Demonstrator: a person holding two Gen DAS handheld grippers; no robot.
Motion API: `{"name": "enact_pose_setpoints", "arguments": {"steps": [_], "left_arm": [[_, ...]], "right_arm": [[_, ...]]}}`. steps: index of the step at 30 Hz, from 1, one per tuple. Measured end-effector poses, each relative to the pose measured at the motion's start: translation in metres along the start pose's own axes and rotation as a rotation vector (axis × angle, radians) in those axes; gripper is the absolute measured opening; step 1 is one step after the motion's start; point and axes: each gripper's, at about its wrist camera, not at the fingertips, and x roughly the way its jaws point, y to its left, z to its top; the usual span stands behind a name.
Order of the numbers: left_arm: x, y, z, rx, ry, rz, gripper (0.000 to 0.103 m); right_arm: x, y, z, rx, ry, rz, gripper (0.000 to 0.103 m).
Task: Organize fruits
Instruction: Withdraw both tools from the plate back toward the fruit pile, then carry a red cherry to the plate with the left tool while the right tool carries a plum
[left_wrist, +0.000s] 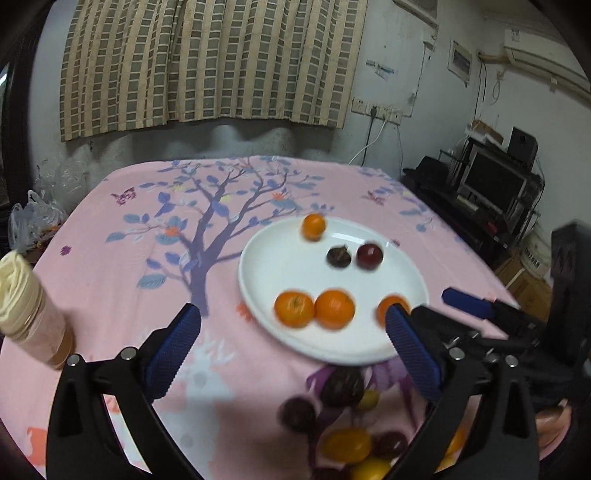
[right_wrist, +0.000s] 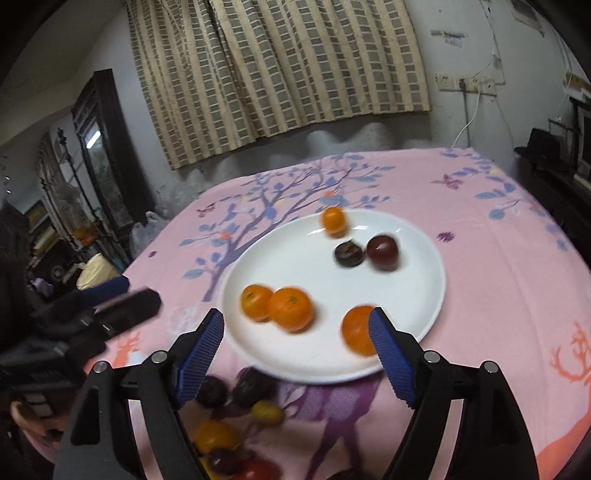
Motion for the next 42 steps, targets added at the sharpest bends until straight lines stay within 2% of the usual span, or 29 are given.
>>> {"name": "enact_pose_setpoints", "arguments": {"steps": [2, 5, 9, 14, 17, 21, 24, 26, 30, 32, 34, 37, 40, 42], "left_arm": [[-0.004, 0.002, -0.019, 0.031, 0.016, 0.04, 0.098], [-0.01, 0.009, -0.039, 0.05, 0.046, 0.083, 0.098], [-0.02, 0.025, -0.051, 0.007, 0.042, 0.096, 0.098], [-0.018, 0.043, -0.057, -0.048, 0.079, 0.18, 0.098], [-0.018, 0.051, -0.058, -0.078, 0.089, 0.186, 0.098], [-0.017, 0.052, -0.06, -0.086, 0.101, 0.178, 0.098], [-0.018, 0.048, -0.061, -0.071, 0.103, 0.181, 0.098], [-0.018, 0.046, -0.062, -0.063, 0.103, 0.178, 0.098], [-0.017, 0.044, -0.063, -0.062, 0.109, 0.161, 0.098], [-0.017, 0.044, -0.063, -0.063, 0.112, 0.157, 0.098], [-0.016, 0.044, -0.063, -0.063, 0.115, 0.154, 0.098], [-0.016, 0.043, -0.066, -0.057, 0.125, 0.134, 0.098], [-0.018, 0.038, -0.072, -0.016, 0.152, -0.004, 0.098], [-0.022, 0.026, -0.08, 0.06, 0.164, -0.103, 0.093]], "right_arm": [[-0.002, 0.007, -0.013, -0.009, 0.04, 0.033, 0.081], [-0.008, 0.018, -0.024, -0.065, 0.061, 0.02, 0.081], [-0.014, 0.026, -0.03, -0.094, 0.102, 0.053, 0.081], [-0.01, 0.025, -0.043, -0.126, 0.187, -0.003, 0.081], [-0.007, 0.031, -0.051, -0.158, 0.23, 0.025, 0.078], [-0.003, 0.045, -0.063, -0.231, 0.258, 0.027, 0.062], [0.003, 0.047, -0.067, -0.234, 0.293, 0.051, 0.051], [0.007, 0.046, -0.069, -0.223, 0.313, 0.065, 0.049], [0.012, 0.044, -0.069, -0.205, 0.321, 0.084, 0.048], [0.014, 0.045, -0.07, -0.209, 0.319, 0.09, 0.042], [0.013, 0.047, -0.07, -0.218, 0.316, 0.102, 0.031], [0.011, 0.049, -0.07, -0.229, 0.311, 0.114, 0.026], [0.007, 0.043, -0.066, -0.191, 0.297, 0.137, 0.026], [0.004, 0.038, -0.061, -0.158, 0.282, 0.151, 0.026]]}}
